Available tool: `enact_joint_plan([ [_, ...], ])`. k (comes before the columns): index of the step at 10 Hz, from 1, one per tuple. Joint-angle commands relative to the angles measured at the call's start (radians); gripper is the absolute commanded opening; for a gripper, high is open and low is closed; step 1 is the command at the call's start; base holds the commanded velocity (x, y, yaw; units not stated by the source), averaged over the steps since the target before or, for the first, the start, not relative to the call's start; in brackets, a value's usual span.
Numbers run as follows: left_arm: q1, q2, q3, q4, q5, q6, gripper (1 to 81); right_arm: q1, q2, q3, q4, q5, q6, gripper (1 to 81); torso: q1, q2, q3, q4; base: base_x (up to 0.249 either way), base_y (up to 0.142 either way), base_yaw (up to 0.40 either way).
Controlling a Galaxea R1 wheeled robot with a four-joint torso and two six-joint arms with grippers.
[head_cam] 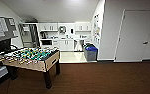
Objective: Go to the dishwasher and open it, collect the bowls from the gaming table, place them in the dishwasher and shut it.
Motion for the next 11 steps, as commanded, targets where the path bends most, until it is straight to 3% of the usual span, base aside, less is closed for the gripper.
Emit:
enact_joint_plan([
  [1,-0.063,-0.008,0.012,0.007,0.039,-0.002,81.1,0.054,-0.003,0.002,0.011,-0.051,0.000,81.1,0.000,0.000,0.000,0.000,0.181,0.000,0.000],
  [11,-0.063,-0.008,0.012,0.007,0.039,-0.002,81.1,0.055,0.000,0.002,0.008,-0.051,0.000,81.1,0.000,0.000,0.000,0.000,0.187,0.000,0.000],
])
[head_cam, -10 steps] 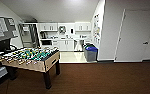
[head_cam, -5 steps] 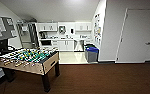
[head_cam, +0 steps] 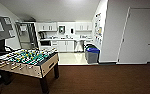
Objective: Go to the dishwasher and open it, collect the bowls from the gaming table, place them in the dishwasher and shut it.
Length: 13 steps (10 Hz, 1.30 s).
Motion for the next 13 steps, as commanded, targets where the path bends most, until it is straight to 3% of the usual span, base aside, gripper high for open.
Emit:
enact_joint_plan([
  [1,-0.061,-0.012,0.012,0.007,0.040,-0.002,81.1,0.052,0.000,0.008,0.008,-0.051,0.000,81.1,0.000,0.000,0.000,0.000,0.189,0.000,0.000],
  [13,-0.059,-0.008,0.012,0.006,0.040,-0.002,81.1,0.060,0.004,0.005,0.008,-0.053,0.000,81.1,0.000,0.000,0.000,0.000,0.190,0.000,0.000],
])
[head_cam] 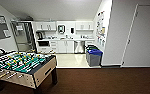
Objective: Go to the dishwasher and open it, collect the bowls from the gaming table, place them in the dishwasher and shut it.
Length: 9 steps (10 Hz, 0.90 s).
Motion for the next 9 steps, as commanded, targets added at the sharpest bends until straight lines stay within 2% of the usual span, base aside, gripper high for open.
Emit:
enact_joint_plan([
  [1,-0.059,-0.011,0.012,0.007,0.040,-0.002,81.1,0.052,0.001,0.006,0.008,-0.053,0.000,81.1,0.000,0.000,0.000,0.000,0.196,0.000,0.000],
  [9,-0.059,-0.013,0.012,0.007,0.040,-0.002,81.1,0.051,0.001,0.006,0.008,-0.053,0.000,81.1,0.000,0.000,0.000,0.000,0.198,0.000,0.000],
])
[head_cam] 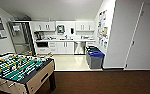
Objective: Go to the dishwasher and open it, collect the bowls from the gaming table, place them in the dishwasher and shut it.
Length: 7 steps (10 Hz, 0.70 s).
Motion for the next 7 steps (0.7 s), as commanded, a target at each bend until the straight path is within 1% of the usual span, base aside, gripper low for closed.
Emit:
enact_joint_plan([
  [1,-0.059,-0.011,0.013,0.007,0.040,-0.002,81.1,0.051,-0.004,0.006,0.008,-0.053,0.000,81.1,0.000,0.000,0.000,0.000,0.204,0.000,0.000],
  [7,-0.059,-0.013,0.013,0.006,0.040,-0.002,81.1,0.048,-0.005,0.006,0.008,-0.053,0.000,81.1,0.000,0.000,0.000,0.000,0.218,0.000,0.000],
])
